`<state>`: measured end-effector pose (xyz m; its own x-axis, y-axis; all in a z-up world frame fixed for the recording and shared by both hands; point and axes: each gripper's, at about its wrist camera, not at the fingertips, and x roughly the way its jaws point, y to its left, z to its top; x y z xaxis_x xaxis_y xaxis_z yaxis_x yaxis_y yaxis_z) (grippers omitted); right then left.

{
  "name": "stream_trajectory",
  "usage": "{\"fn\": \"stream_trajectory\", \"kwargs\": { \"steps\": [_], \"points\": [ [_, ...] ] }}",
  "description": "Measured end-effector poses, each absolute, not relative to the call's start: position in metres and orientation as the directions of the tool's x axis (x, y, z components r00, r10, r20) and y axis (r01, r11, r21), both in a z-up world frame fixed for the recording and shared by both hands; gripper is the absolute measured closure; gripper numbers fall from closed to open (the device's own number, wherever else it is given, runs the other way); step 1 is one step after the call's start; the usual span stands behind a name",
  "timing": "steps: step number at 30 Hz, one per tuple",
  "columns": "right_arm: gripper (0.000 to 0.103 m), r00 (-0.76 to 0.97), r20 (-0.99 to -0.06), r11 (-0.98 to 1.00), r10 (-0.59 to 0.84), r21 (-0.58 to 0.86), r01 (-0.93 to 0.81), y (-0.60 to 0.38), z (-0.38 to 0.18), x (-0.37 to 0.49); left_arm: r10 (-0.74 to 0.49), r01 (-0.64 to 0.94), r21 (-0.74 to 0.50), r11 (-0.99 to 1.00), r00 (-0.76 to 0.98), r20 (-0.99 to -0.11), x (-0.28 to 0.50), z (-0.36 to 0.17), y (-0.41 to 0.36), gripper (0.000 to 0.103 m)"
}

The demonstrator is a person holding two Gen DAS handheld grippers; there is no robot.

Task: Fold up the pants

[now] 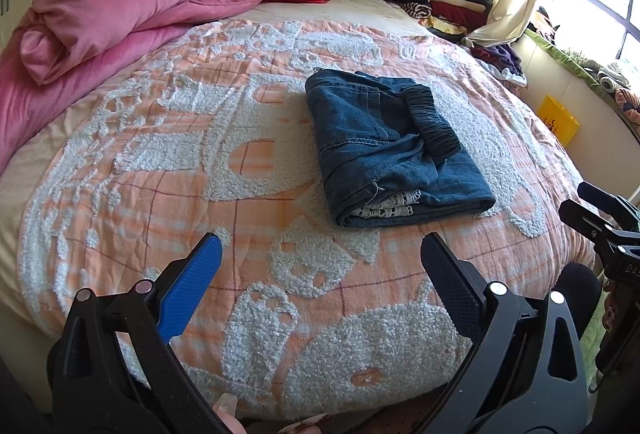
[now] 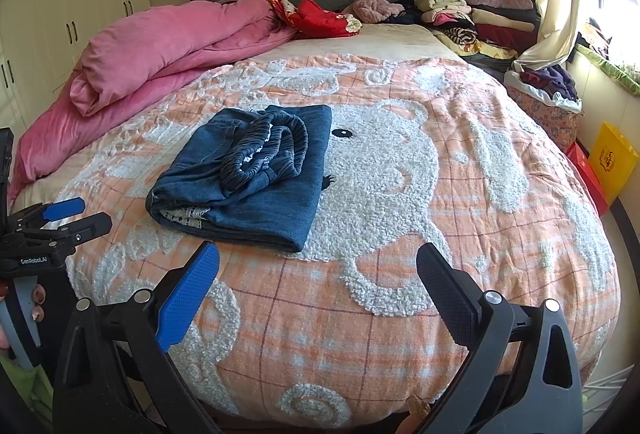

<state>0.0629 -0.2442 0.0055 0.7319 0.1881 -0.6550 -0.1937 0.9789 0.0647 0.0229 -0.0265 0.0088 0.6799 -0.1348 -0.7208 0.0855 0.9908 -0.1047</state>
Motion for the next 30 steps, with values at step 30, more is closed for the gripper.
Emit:
{"fn": "stream_trajectory", "kwargs": {
  "steps": [30],
  "points": [
    [0.005,0.741,-0.66,0.991,0.123,0.045,-0.125,-0.26,0.005,0.066,-0.059,0.051,-0.034,0.998,0.657,-0.751,0.026,0.003,-0.022,0.01]
  ]
}}
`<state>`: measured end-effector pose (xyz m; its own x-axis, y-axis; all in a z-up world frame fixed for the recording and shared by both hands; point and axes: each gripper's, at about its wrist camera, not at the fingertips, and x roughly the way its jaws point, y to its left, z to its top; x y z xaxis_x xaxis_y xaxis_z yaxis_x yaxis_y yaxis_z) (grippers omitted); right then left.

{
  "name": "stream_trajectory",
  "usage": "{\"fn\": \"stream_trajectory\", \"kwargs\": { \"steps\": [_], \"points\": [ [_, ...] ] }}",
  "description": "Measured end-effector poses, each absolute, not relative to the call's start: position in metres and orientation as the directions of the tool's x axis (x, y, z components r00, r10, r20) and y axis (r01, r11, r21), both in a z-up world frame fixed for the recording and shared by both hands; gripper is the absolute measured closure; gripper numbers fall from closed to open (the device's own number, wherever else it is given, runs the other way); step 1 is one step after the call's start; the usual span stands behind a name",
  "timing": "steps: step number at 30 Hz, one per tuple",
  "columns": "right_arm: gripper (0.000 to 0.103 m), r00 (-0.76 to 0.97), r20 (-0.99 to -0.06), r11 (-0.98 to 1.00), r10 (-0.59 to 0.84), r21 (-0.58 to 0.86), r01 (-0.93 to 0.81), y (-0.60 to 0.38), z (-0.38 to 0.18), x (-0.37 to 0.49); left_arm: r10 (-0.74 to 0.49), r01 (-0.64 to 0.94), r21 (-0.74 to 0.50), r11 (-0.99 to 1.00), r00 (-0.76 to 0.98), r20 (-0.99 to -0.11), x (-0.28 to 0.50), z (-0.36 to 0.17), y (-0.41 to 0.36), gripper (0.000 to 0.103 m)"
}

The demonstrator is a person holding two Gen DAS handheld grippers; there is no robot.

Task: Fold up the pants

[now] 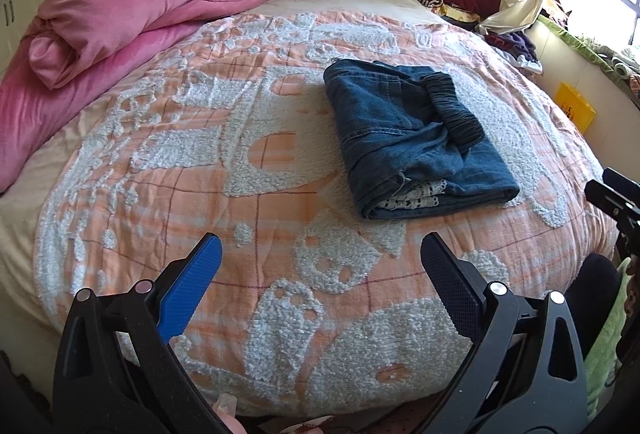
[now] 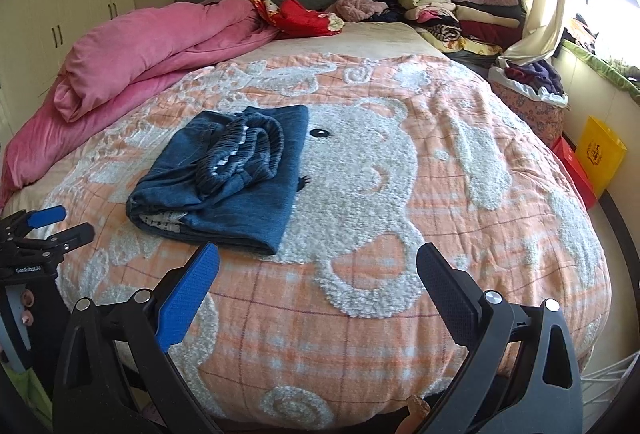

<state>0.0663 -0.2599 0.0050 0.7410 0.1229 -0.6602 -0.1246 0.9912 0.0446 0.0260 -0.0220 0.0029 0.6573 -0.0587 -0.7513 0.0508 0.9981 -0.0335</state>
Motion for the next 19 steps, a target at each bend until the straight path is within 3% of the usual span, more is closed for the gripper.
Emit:
{"fn": "stream_trajectory", "kwargs": {
  "steps": [9,19],
  "points": [
    [0.005,0.73,-0.682,0.999,0.029,0.038,-0.003,-0.308,0.001,0.092,-0.085,0.005,-0.108,0.994,0.648,-0.756,0.045,-0.003,0.016,0.01],
    [0.005,0.663,-0.727,0.973,-0.178,-0.032,0.227,-0.439,-0.02,0.181,0.162,-0.309,-0.042,0.95,0.605,-0.779,0.155,-0.018,0.144,0.01]
  ]
}}
